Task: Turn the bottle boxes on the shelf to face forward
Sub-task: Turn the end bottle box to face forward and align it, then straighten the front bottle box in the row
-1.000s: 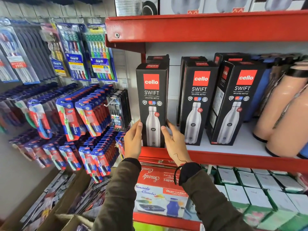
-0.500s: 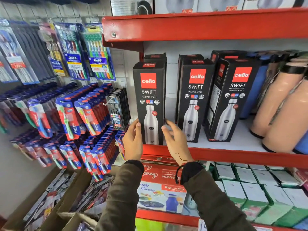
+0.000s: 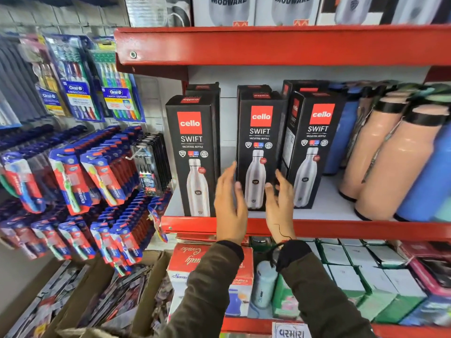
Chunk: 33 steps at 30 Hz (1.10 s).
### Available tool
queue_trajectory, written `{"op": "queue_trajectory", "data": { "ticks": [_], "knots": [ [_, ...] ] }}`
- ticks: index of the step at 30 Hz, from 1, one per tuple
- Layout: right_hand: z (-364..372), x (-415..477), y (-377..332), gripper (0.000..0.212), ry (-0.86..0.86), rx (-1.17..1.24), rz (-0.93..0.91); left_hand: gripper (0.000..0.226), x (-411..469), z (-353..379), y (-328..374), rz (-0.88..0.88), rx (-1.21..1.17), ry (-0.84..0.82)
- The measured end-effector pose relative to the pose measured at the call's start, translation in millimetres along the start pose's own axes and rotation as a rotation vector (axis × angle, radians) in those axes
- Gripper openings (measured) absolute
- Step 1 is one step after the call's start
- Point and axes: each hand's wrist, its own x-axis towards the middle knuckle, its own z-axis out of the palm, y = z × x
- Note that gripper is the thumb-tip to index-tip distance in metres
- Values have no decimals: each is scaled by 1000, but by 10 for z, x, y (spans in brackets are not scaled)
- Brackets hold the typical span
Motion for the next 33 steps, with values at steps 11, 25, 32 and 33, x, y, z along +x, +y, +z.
{"op": "queue_trajectory", "data": {
  "ticks": [11, 25, 32, 33],
  "knots": [
    [51, 232, 200, 46, -111, -15, 158, 43, 178, 327, -197, -519, -21, -68],
    [-107, 2, 137, 40, -138, -7, 135, 42, -34, 136, -119, -468, 81, -19],
    [-172, -107, 83, 31, -144, -33, 102, 41, -143, 35, -86, -400, 128, -23],
    [-179, -116, 76, 33, -152, -47, 96, 41, -150, 25, -82, -398, 132, -25]
  ]
}}
